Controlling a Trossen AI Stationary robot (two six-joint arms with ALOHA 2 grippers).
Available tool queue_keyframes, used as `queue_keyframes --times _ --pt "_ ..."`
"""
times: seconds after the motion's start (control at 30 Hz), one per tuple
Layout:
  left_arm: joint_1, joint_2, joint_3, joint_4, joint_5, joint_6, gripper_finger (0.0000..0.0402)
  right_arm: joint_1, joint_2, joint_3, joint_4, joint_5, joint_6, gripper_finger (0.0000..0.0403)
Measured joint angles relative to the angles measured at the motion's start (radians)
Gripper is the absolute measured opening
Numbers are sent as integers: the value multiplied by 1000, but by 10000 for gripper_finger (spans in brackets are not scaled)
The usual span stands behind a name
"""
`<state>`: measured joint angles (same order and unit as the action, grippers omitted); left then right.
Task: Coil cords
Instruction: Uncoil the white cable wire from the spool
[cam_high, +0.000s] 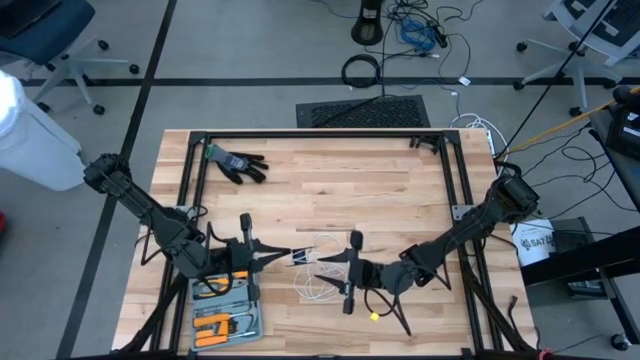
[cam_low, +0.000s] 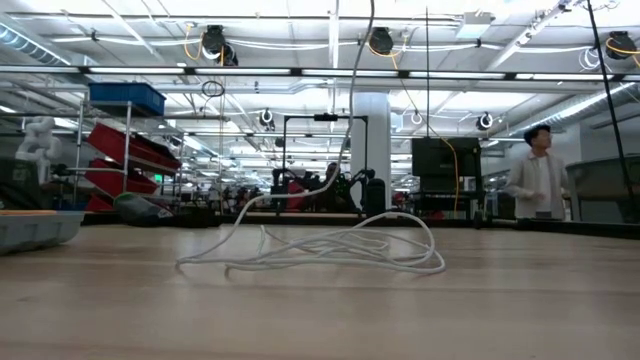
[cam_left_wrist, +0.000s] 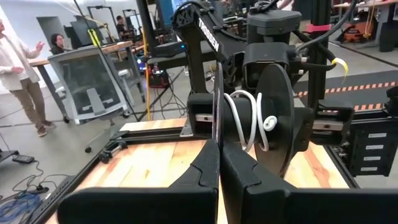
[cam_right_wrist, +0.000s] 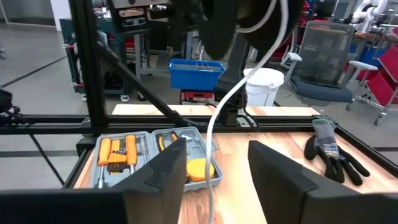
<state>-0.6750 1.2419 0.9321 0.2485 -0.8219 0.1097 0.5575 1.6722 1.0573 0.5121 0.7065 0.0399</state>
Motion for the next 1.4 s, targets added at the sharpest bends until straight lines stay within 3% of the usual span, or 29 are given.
queue_keyframes --times 0.33,0.7,1.07,1.4 --pt "7 0 0 -57 0 1 0 -12 0 0 -26 23 0 9" --pt "7 -1 0 -60 0 1 0 -5 0 0 -33 112 26 1" --pt "7 -1 0 -87 0 2 0 75 -90 0 -87 172 25 1" --pt "10 -1 0 -135 -4 5 0 151 -159 0 -10 201 -80 0"
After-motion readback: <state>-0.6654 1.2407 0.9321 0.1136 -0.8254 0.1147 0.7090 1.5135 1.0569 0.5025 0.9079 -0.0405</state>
